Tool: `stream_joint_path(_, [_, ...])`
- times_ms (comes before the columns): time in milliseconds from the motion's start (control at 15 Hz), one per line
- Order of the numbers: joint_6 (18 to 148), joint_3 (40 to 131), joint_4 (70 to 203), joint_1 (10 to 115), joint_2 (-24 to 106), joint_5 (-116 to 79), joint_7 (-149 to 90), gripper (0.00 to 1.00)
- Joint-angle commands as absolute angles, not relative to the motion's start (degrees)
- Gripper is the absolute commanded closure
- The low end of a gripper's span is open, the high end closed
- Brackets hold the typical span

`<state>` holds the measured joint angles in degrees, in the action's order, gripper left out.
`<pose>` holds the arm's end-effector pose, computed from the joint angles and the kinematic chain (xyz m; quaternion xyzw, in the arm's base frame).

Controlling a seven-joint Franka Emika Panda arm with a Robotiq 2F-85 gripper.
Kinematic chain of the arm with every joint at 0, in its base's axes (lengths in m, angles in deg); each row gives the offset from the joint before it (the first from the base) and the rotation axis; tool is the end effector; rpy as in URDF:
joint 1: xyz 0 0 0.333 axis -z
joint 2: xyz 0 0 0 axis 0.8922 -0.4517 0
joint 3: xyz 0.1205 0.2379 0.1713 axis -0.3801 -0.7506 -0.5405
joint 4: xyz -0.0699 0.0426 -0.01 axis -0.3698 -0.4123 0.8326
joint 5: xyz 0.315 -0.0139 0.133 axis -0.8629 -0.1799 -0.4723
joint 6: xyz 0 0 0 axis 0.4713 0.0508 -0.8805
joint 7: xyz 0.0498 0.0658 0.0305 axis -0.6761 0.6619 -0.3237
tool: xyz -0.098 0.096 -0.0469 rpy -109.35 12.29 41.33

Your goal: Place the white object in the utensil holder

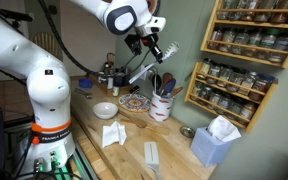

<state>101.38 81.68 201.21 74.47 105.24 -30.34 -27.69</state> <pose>0.3181 -0.0653 0.5324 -0.9052 0.1933 -0.3763 0.0408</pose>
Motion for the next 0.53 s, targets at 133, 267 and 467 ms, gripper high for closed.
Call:
stream_joint_path(133, [115.5, 70.2, 201.2, 83.6, 101.4, -25.8, -13.5, 0.96])
stream_joint_path(267, [113.3, 72.7, 201.2, 80.6, 102.3, -26.8, -16.0, 0.83])
stream_joint_path(467, [115.3, 70.3, 201.2, 81.2, 101.1, -26.7, -14.5, 0.83])
